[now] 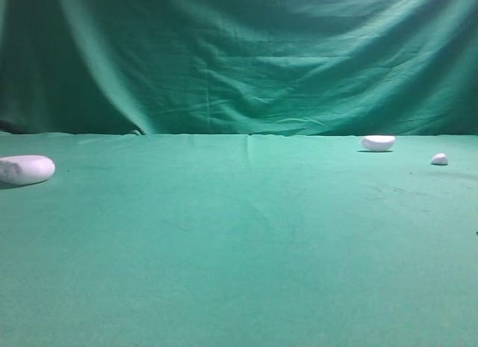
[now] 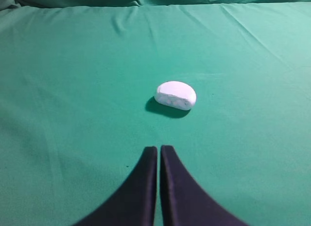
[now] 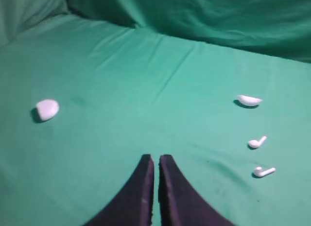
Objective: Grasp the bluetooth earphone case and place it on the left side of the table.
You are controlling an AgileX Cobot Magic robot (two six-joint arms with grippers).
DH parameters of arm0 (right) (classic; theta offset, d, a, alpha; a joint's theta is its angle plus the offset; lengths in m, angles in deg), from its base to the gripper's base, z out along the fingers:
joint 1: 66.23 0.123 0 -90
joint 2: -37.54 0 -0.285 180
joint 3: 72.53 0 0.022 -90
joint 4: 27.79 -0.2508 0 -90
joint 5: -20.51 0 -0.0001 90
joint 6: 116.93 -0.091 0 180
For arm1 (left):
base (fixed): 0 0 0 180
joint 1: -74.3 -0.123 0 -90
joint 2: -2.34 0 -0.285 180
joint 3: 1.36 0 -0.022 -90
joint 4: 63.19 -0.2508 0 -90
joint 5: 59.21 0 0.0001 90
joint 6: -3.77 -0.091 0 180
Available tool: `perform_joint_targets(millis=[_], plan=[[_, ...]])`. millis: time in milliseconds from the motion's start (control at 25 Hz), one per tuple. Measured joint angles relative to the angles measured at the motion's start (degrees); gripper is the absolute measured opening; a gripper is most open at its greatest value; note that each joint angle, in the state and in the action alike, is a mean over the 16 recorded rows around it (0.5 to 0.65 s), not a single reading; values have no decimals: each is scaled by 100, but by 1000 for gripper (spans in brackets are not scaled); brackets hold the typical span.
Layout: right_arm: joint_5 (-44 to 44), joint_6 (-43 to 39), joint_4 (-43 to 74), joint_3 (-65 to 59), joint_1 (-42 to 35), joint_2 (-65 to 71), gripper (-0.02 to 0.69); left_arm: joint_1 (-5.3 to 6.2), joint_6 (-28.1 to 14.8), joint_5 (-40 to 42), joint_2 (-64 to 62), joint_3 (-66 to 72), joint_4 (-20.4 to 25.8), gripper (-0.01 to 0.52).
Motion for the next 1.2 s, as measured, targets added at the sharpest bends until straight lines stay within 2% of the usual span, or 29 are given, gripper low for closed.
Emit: perform_joint_targets(millis=[240, 520, 840, 1200], plan=[[-880, -3, -103, -1415, -1086, -1196, 0, 0, 0, 0, 0, 0, 0, 0], [-1332, -5, -210, -2712, -1888, -2260, 0, 0, 0, 0, 0, 0, 0, 0], [-1524, -17, -311, -3618, -2239, -2772, 0, 0, 0, 0, 0, 0, 0, 0], [-1680, -31, -399, -3957, -2310, -2809, 0, 0, 0, 0, 0, 0, 0, 0]])
